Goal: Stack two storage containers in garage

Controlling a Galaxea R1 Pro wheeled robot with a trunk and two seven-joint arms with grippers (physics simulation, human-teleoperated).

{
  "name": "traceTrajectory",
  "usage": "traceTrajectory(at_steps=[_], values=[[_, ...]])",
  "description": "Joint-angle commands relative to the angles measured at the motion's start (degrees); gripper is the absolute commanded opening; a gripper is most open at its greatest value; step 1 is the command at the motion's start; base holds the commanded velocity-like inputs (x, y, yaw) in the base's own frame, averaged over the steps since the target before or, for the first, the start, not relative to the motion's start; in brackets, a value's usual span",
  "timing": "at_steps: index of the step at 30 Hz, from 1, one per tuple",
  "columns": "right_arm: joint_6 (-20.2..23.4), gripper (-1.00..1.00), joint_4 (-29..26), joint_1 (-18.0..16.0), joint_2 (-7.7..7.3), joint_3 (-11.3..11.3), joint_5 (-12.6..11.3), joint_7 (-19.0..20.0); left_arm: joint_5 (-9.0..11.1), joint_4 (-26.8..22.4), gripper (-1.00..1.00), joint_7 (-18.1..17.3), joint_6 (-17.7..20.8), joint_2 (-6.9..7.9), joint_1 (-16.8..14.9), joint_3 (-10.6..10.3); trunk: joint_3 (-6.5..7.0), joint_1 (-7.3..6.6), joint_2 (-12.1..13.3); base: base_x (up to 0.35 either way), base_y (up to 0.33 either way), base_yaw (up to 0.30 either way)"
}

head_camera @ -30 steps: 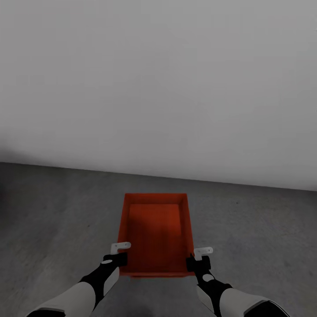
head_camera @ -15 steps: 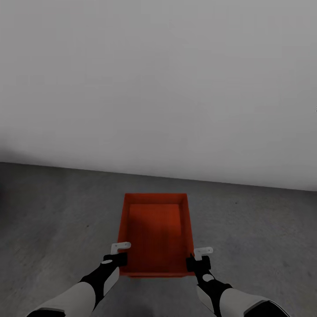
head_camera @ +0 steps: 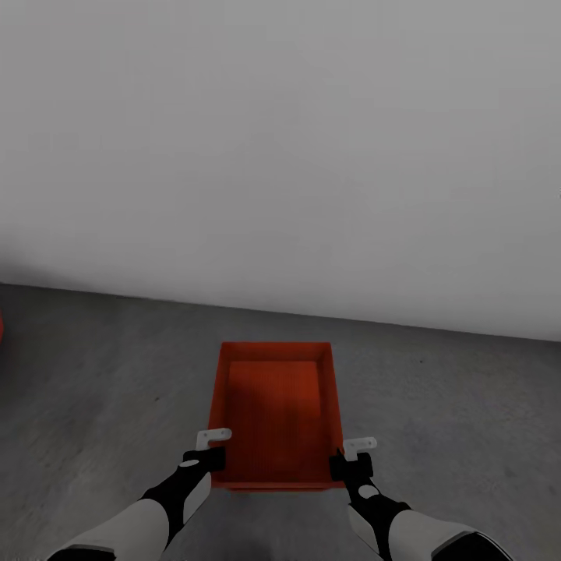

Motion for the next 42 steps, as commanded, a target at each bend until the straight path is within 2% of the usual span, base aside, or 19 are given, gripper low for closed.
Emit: traceTrajectory(at_steps=[1,31,42], values=[[-0.81,-1.00,-0.11,-0.06,0.01,-1.18,-0.57,-0.20,0.43,0.15,-1.00,0.65,0.12,0.37,0.00,0.50,-0.04,0.01,-0.04,0.000,0.000,0.104],[-0.81,-1.00,-0.10,-0.06,0.01,-1.18,-0.57,-0.21,0.49,0.15,-1.00,0.72,0.12,0.20,0.00,0.50,-0.04,0.01,-0.04,0.000,0.000,0.008],[-0.81,-1.00,-0.09,-0.06,0.01,-1.18,-0.57,-0.21,0.49,0.14,-1.00,0.72,0.12,0.20,0.00,0.50,-2.02,2.42,-4.45,0.000,0.000,0.000]])
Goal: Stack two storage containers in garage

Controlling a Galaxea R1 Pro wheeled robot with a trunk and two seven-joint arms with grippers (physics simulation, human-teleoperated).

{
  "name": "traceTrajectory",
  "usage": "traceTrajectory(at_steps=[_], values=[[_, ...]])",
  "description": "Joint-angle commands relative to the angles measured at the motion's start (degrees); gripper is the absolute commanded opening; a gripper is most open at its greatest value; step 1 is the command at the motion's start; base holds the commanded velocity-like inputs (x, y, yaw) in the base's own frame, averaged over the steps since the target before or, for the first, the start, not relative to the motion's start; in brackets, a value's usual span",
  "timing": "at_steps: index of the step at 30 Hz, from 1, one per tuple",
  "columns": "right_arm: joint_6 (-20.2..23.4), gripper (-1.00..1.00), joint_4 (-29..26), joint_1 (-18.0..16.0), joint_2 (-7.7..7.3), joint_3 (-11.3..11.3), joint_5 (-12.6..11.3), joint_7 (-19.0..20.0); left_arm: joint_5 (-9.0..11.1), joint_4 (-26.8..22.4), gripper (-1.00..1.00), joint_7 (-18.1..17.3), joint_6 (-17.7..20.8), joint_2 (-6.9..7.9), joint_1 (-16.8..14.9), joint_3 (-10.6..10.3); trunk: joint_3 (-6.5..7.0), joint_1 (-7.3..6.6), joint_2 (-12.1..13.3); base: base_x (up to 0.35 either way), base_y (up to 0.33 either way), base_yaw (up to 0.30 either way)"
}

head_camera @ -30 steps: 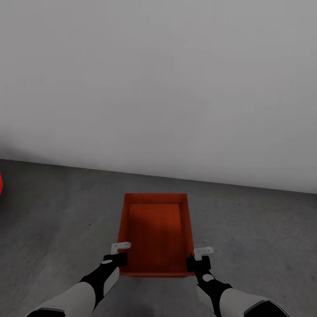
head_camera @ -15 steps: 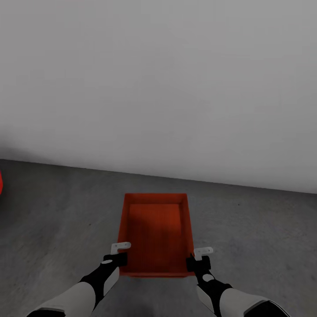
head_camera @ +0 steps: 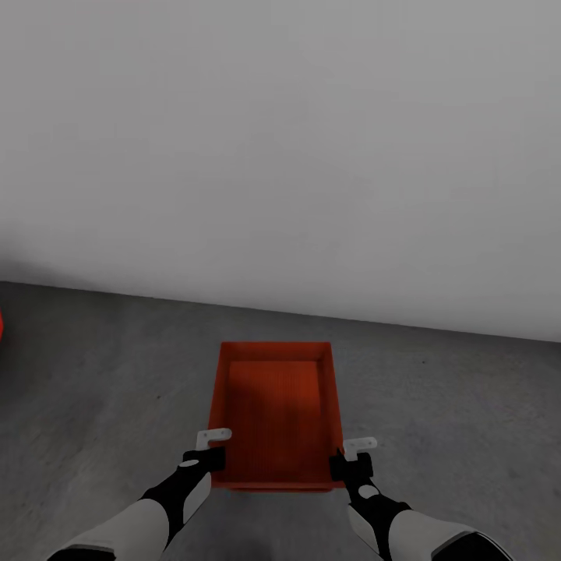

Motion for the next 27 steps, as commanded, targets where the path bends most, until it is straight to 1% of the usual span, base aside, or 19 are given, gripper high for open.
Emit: traceTrajectory(at_steps=[1,27], values=[[-0.77,-1.00,-0.11,-0.07,0.02,-1.15,-0.61,-0.23,0.40,0.14,-1.00,0.75,0.11,0.18,0.01,0.58,-0.23,0.23,-0.45,0.000,0.000,0.000],[-0.77,-1.00,-0.11,-0.07,0.02,-1.15,-0.61,-0.20,0.48,0.15,-1.00,0.74,0.11,0.18,0.01,0.58,-4.89,5.94,-10.88,0.000,0.000,0.000]])
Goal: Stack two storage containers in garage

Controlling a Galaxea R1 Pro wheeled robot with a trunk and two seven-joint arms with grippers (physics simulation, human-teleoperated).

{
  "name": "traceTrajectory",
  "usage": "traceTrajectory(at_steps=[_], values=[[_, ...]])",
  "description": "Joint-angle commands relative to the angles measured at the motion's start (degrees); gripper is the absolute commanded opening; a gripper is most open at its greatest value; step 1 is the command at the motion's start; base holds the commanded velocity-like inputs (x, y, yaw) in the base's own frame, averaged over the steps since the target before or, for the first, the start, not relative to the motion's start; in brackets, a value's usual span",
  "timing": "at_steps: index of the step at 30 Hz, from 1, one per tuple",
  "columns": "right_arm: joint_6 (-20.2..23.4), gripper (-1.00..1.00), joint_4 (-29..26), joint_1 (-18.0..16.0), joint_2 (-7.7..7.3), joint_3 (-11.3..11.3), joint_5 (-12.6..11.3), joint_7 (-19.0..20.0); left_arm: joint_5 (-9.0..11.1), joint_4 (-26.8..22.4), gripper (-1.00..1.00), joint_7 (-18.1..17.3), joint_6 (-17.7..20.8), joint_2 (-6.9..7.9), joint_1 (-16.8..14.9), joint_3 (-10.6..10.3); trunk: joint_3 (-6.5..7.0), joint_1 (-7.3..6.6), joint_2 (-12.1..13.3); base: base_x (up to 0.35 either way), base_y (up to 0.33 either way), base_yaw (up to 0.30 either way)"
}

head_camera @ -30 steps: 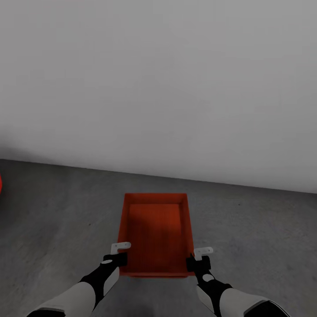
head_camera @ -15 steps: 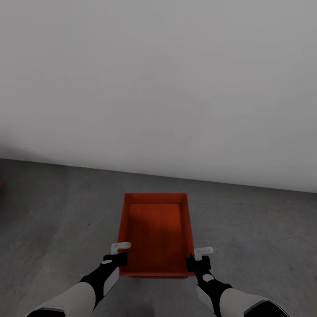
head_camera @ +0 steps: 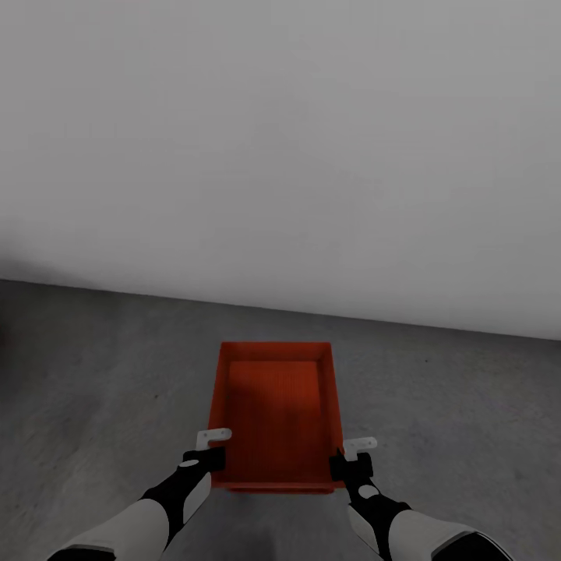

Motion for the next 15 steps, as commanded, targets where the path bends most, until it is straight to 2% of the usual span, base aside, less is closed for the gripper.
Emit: traceTrajectory(at_steps=[1,15], values=[[-0.81,-1.00,-0.11,-0.06,0.02,-1.21,-0.52,-0.22,0.38,0.12,-1.00,0.72,0.11,0.17,0.01,0.64,-0.22,0.23,-0.44,0.000,0.000,0.000],[-0.81,-1.00,-0.11,-0.06,0.02,-1.21,-0.50,-0.21,0.39,0.12,-1.00,0.73,0.11,0.17,0.01,0.64,-2.73,3.30,-6.06,0.000,0.000,0.000]])
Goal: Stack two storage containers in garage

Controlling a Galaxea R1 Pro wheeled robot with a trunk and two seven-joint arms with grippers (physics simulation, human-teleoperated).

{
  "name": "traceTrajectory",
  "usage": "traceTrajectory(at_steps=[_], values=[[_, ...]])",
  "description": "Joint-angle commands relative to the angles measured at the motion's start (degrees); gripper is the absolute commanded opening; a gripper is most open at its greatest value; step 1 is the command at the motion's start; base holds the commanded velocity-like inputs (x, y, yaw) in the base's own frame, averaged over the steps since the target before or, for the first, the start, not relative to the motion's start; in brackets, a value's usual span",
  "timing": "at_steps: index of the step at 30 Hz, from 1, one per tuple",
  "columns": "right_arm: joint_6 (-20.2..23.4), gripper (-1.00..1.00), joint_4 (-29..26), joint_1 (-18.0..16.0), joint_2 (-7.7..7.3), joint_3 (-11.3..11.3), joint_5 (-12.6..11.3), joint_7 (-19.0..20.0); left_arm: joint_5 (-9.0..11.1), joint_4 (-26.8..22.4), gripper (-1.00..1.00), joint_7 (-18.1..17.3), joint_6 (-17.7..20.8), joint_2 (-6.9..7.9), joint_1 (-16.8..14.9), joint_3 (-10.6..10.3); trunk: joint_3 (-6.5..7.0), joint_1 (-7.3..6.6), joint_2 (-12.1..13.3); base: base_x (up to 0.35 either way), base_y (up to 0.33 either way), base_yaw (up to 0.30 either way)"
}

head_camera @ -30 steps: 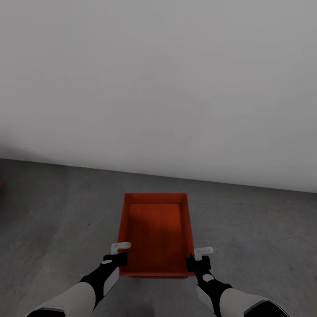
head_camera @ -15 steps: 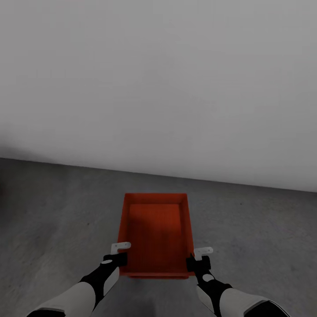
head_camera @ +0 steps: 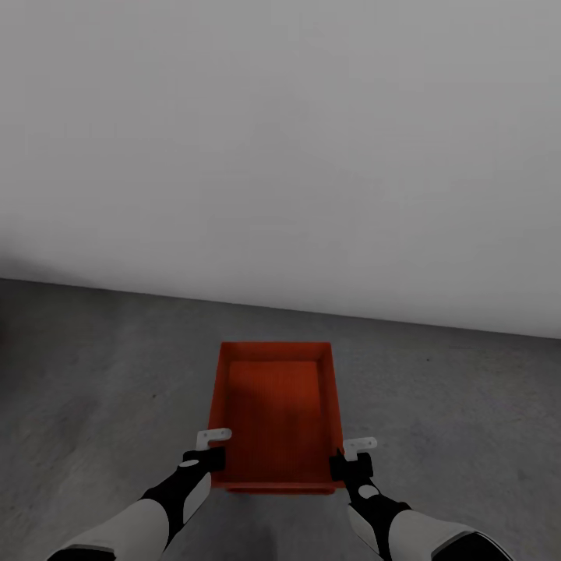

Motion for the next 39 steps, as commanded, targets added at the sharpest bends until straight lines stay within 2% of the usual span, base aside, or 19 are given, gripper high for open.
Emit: traceTrajectory(at_steps=[1,22,39], values=[[-0.83,-1.00,-0.11,-0.06,0.02,-1.20,-0.53,-0.23,0.37,0.12,-1.00,0.72,0.11,0.17,0.01,0.64,-0.22,0.22,-0.44,0.000,0.000,0.000],[-0.79,-1.00,-0.11,-0.06,0.02,-1.20,-0.56,-0.25,0.37,0.12,-1.00,0.71,0.11,0.17,0.01,0.64,-3.99,4.84,-8.86,0.000,0.000,0.000],[-0.83,-1.00,-0.11,-0.06,0.02,-1.20,-0.54,-0.25,0.37,0.12,-1.00,0.72,0.11,0.17,0.01,0.64,-3.99,4.84,-8.86,0.000,0.000,0.000]])
